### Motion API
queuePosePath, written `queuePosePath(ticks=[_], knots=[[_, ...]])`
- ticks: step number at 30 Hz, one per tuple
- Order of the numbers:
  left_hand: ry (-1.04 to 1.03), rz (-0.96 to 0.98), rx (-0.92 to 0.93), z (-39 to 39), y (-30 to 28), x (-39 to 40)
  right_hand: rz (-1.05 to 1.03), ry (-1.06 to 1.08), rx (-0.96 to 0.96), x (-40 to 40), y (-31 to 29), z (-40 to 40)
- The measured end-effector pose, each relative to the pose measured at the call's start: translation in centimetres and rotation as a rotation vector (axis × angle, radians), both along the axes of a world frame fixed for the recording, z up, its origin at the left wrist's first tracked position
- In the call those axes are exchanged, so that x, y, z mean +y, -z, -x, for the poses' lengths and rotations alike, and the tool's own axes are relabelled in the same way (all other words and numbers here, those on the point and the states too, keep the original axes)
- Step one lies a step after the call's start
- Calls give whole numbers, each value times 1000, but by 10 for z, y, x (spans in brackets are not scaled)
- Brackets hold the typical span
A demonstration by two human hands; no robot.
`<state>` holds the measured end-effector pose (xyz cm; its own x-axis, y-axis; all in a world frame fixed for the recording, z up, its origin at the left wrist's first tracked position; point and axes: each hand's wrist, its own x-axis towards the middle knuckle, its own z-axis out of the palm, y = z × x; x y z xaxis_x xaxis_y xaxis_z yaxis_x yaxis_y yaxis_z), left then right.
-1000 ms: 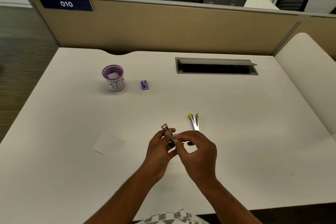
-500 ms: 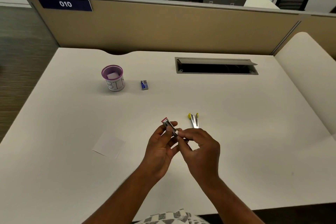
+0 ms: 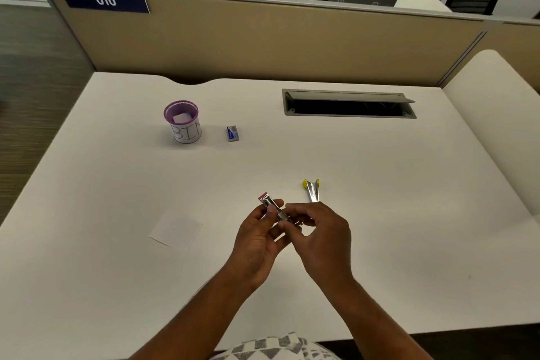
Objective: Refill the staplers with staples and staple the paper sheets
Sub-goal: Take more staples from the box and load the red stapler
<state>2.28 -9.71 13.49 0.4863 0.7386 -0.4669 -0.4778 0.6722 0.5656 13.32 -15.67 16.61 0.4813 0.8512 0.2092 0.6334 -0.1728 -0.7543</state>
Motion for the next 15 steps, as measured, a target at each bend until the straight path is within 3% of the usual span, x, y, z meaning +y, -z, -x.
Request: queuePosePath(ticks=[3,9,15], knots=[[-16,103,-53,0,3,-2,89,30,8,-2,1,0],[-27,370,-157,2,8,-5,258,-14,-226,-7,-3,-2],[-14,520,-174,0,11,-13,423,-92,-436,-4,-9,-3]])
